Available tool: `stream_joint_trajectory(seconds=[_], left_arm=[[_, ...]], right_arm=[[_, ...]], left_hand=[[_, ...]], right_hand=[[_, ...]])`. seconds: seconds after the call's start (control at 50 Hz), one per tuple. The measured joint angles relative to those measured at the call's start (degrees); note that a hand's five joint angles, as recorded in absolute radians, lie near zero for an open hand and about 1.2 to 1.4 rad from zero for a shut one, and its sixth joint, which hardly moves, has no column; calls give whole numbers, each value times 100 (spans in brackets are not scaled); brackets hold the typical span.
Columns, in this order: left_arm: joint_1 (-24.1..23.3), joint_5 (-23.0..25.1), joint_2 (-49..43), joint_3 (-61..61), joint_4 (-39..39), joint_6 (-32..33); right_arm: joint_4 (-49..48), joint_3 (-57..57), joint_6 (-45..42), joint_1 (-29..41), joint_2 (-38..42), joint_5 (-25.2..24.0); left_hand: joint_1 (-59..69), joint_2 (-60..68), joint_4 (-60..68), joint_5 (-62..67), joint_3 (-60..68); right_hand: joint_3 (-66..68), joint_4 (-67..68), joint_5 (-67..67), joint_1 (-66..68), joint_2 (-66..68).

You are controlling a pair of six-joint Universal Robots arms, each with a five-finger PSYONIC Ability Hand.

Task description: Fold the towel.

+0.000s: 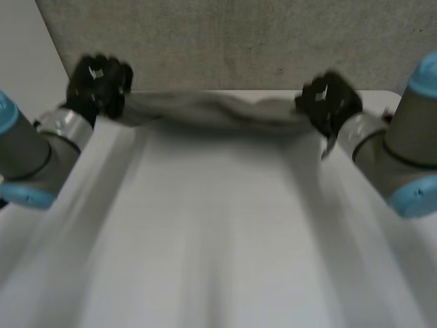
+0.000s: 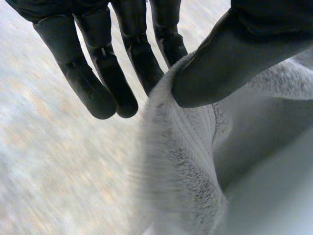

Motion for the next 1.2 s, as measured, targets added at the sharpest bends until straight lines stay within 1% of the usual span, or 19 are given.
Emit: stream_joint_trajectory(seconds=[0.08, 0.1, 0.14, 0.18, 0.26, 0.28, 0.32, 0.34, 0.4, 0.48, 0.54, 0.68, 0.76, 0.92, 1.04, 1.06, 1.1, 1.14, 1.2], left_arm=[[87, 132, 34, -718, 2, 591], [145, 180, 50, -1040, 7, 924], [189, 204, 60, -1223, 10, 1134], [288, 233, 81, -1526, 14, 1515], [449, 247, 115, -1844, 15, 1898], [469, 246, 120, -1875, 15, 1925], [519, 244, 126, -1943, 15, 1981], [550, 241, 133, -1978, 15, 2003], [578, 235, 140, -2010, 17, 2001], [580, 226, 144, -2011, 20, 1970], [572, 222, 145, -2008, 22, 1952], [548, 213, 143, -2007, 23, 1937], [549, 211, 134, -2010, 24, 1933], [552, 213, 120, -2035, 23, 1930], [544, 213, 119, -2063, 23, 1930], [544, 213, 120, -2068, 23, 1930], [544, 212, 122, -2074, 23, 1930], [547, 212, 125, -2080, 23, 1930], [552, 211, 125, -2083, 25, 1930]], right_arm=[[82, 607, 15, -11, 22, -50], [80, 876, 29, -16, 39, -62], [72, 1038, 39, -17, 55, -65], [46, 1284, 58, -15, 99, -63], [24, 1508, 158, -69, 199, -44], [24, 1522, 178, -83, 210, -41], [27, 1566, 266, -143, 250, -31], [30, 1589, 349, -198, 273, -23], [40, 1621, 497, -287, 297, -7], [56, 1662, 623, -358, 299, 25], [79, 1701, 662, -381, 285, 82], [194, 1834, 681, -423, 210, 415], [263, 1953, 668, -432, 52, 631], [315, 2136, 670, -433, -345, 744], [410, 2230, 676, -437, -614, 740], [439, 2247, 676, -440, -652, 736], [475, 2273, 677, -445, -697, 725], [513, 2303, 677, -459, -735, 706], [536, 2311, 677, -497, -730, 673]], left_hand=[[0, 0, 0, 0, 1], [0, 0, 0, 0, 2], [0, 0, 0, 0, 3], [0, 0, 0, 0, 5], [0, 0, 0, 0, 5], [0, 0, 0, 0, 5], [0, 0, 0, 0, 5], [0, 0, 0, 0, 5], [0, 0, 0, 0, 5], [0, 0, 0, 0, 5], [0, 0, 0, 0, 5], [0, 0, 0, 0, 5], [0, 0, 0, 0, 5], [0, 0, 0, 1, 5], [0, 0, 0, 0, 5], [0, 0, 0, 0, 5], [0, 0, 0, 1, 5], [0, 0, 0, 0, 5], [0, 0, 0, 0, 5]], right_hand=[[0, 0, 0, 0, 0], [0, 0, 0, 0, 0], [0, 0, 0, 0, 0], [0, 0, 0, 0, 0], [0, 0, -5, -1, 0], [0, 0, -3, -1, -1], [-393, -380, -435, -386, -420], [-997, -1015, -1104, -991, -1038], [-2297, -2292, -2424, -2307, -2308], [-3029, -3027, -3208, -3072, -3010], [-3207, -3200, -3419, -3250, -3176], [-3260, -3241, -3472, -3333, -3216], [-3521, -3533, -3734, -3589, -3494], [-3692, -3764, -4013, -3775, -3638], [-3693, -3763, -3961, -3770, -3637], [-3593, -3642, -3784, -3645, -3554], [-3069, -3131, -3199, -3071, -3071], [-1869, -1864, -1932, -1760, -1740], [-251, -240, -318, -202, -236]])
